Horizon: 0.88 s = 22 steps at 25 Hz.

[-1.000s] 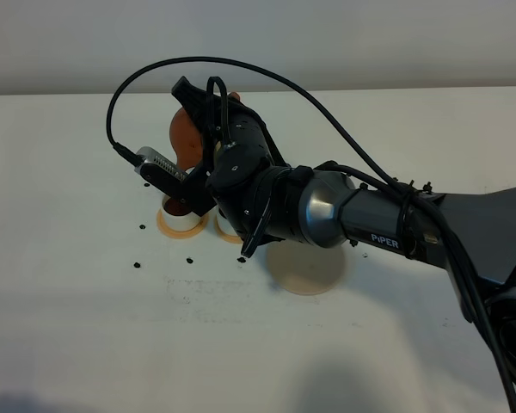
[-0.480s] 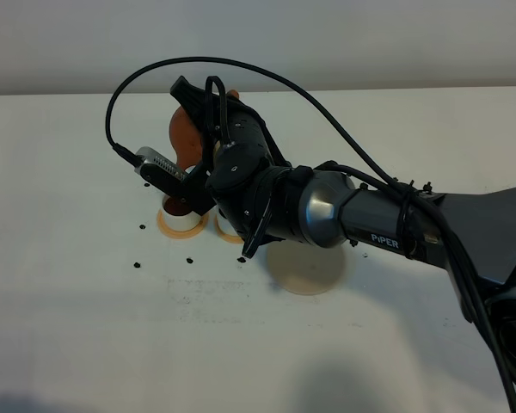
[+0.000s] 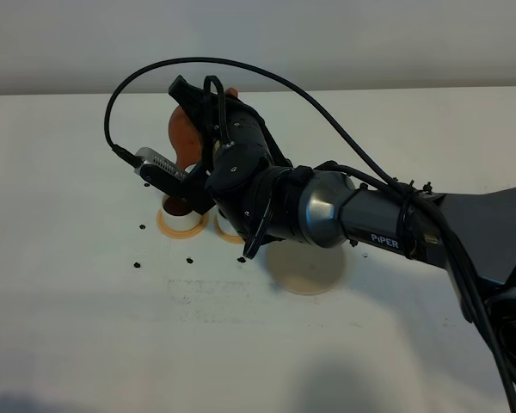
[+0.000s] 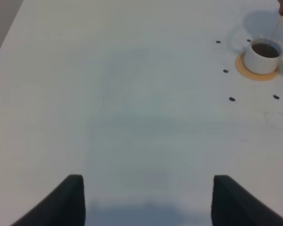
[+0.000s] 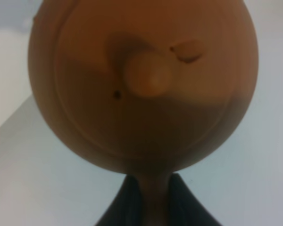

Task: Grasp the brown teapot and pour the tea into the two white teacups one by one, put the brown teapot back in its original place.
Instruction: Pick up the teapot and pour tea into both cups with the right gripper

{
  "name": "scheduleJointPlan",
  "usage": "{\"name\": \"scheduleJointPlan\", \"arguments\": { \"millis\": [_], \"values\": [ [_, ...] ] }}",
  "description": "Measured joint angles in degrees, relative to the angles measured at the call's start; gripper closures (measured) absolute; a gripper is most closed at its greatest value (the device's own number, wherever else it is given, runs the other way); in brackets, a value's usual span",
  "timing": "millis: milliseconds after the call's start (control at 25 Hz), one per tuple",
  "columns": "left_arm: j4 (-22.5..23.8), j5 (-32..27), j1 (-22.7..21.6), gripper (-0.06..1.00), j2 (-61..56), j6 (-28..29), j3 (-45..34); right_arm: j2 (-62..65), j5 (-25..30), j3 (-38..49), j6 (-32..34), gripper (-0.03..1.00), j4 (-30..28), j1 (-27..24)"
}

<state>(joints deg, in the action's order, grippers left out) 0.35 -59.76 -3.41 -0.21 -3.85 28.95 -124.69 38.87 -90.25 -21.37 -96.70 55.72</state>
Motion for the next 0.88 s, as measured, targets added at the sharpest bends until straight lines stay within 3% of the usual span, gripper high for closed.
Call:
{"name": "scheduleJointPlan", "arguments": {
  "millis": [600,880],
  "values": [
    [0.0,0.0,0.0,0.36,0.0,0.0,0.0,0.0,0.0,0.0,0.0,0.88,0.1,0.0],
    [0.0,0.0,0.0,0.36,0.0,0.0,0.0,0.0,-1.4,0.0,0.0,0.88,7.3,0.0]
  ]
}}
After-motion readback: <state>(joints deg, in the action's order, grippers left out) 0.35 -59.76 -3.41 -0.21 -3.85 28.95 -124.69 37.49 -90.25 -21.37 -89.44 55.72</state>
